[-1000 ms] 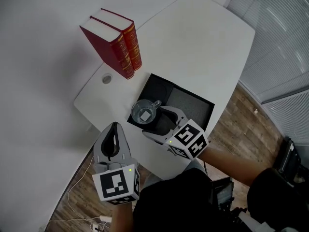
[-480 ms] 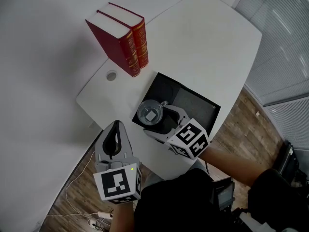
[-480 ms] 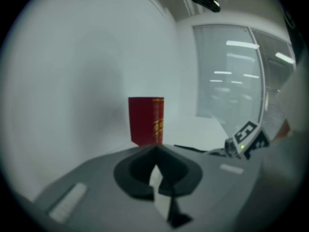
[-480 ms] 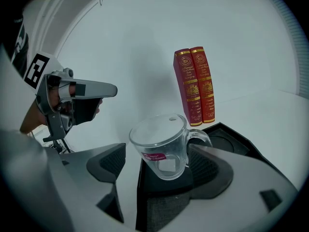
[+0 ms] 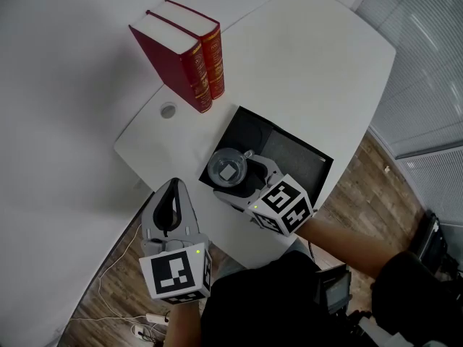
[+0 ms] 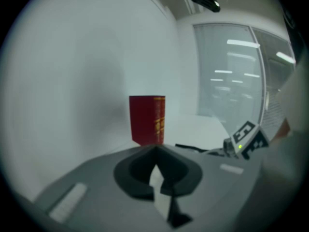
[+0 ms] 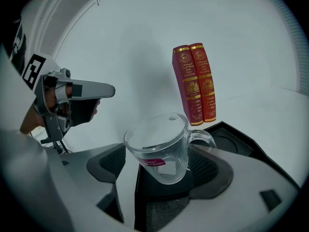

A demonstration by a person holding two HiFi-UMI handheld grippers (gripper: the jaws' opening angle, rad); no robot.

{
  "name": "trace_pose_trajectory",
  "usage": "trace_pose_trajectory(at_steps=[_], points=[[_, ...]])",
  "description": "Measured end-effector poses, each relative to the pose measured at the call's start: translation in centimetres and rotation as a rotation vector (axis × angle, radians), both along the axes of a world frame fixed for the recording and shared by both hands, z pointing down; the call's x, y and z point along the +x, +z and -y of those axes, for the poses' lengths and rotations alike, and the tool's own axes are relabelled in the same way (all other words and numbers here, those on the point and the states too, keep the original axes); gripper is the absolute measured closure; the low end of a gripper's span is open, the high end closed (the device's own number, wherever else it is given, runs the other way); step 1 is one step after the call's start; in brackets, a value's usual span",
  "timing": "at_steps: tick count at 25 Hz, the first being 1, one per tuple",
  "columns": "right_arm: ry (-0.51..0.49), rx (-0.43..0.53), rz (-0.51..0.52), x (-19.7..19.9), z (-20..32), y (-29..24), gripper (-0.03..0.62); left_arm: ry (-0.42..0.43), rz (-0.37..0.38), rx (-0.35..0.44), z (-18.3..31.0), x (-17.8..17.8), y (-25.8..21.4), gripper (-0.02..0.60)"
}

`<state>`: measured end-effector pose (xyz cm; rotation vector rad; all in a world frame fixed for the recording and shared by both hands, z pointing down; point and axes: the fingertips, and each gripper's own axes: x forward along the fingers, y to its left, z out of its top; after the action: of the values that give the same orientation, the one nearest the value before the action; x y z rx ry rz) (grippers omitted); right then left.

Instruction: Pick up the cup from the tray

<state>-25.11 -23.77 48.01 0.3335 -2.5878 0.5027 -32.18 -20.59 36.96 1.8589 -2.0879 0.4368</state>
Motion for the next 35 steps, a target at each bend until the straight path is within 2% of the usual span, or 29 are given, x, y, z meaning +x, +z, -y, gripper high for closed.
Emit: trace_pose_trajectory(at_steps=[8, 12, 21, 27, 35], points=[[0.046, -0.012, -0.005, -0.3, 0.5, 0.5, 0.209, -0.003, 0.000, -0.007, 0.2, -0.3, 0.4, 0.580], [0.101, -0.014, -0.011, -0.5, 0.7, 0.7, 0.209, 0.002, 0.005, -0.010, 0.1, -0.4, 0.3, 0.580], [0.260, 0.051, -0.055, -1.1, 1.4, 1.3, 0.209, -0.019, 0.004, -0.020, -0.8, -1.3, 0.6, 0.580], [0.364, 0.049, -0.084, -1.3, 2.0, 1.9, 0.197, -0.023, 0.015, -0.026, -1.8, -1.6, 0.6, 0.580], [0.357, 0.090, -0.140, -2.0, 2.8, 2.9, 0.184, -0.025, 0.014, -0.021, -2.0, -1.9, 0.5, 0.580]])
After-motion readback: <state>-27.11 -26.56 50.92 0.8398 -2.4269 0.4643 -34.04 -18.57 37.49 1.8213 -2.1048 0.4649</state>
